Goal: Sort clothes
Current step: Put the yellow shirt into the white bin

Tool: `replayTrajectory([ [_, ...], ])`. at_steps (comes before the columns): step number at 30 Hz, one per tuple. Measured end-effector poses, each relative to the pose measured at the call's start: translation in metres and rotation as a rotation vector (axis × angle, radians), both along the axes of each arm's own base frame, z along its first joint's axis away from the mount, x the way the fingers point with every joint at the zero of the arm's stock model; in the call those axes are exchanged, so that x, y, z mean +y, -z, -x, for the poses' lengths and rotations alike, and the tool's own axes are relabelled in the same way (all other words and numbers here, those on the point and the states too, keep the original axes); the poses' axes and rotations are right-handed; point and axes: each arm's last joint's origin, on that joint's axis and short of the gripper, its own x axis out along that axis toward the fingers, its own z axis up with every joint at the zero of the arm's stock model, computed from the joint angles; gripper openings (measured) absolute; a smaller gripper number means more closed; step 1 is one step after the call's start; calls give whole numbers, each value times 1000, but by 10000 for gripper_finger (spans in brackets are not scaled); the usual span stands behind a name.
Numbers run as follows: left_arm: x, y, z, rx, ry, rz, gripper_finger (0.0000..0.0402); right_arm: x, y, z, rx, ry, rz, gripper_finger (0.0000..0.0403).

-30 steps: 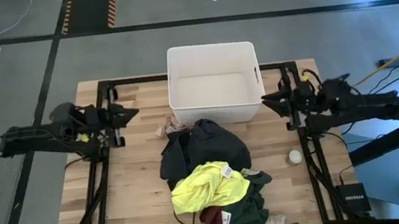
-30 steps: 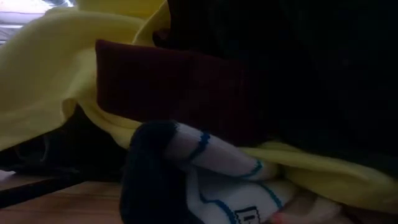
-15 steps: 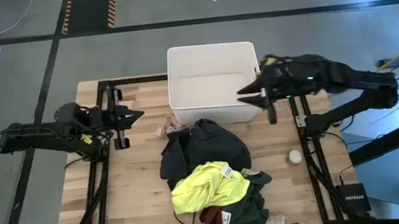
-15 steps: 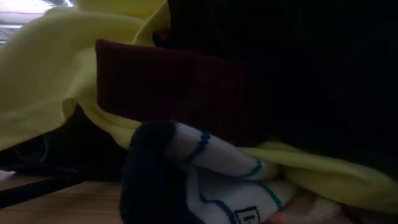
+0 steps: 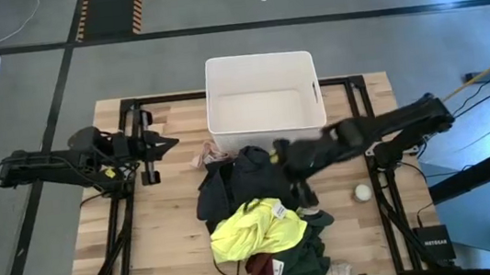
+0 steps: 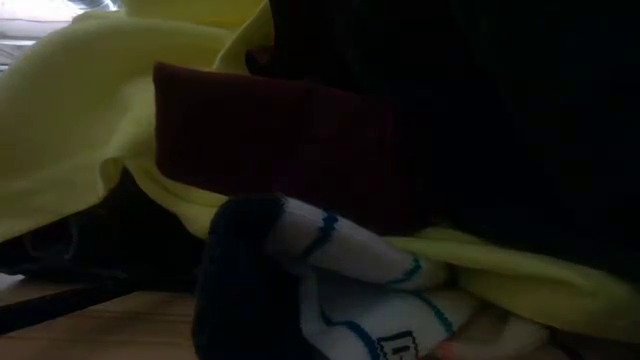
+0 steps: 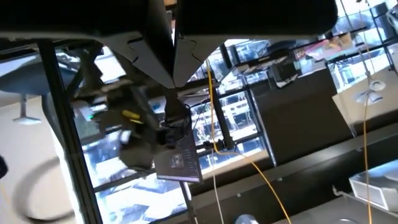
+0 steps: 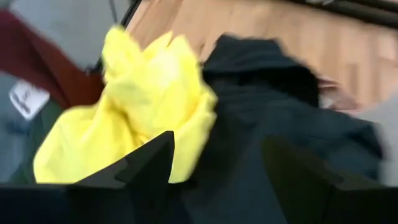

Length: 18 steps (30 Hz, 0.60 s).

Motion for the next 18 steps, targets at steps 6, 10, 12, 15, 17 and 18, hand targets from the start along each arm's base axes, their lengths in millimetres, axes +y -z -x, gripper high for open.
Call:
replayTrajectory([
  [6,0,1,-1,12,8,1,0,17,33,-25,72,-43,22,261],
  [10,0,1,-1,13,14,21,0,22,47,-37,106,-113,-33,262],
  [12,0,1,-1,13,15,25,0,25,52,-41,110,-140,-54,262],
  [15,0,2,-1,18,18,34,0,27,60,-46,125,-172,-48,262],
  [17,0,2,-1,19,20,40,0,28,65,-49,133,-182,-22,262],
  [18,0,2,-1,18,20,40,0,28,68,-50,136,-185,-9,262],
])
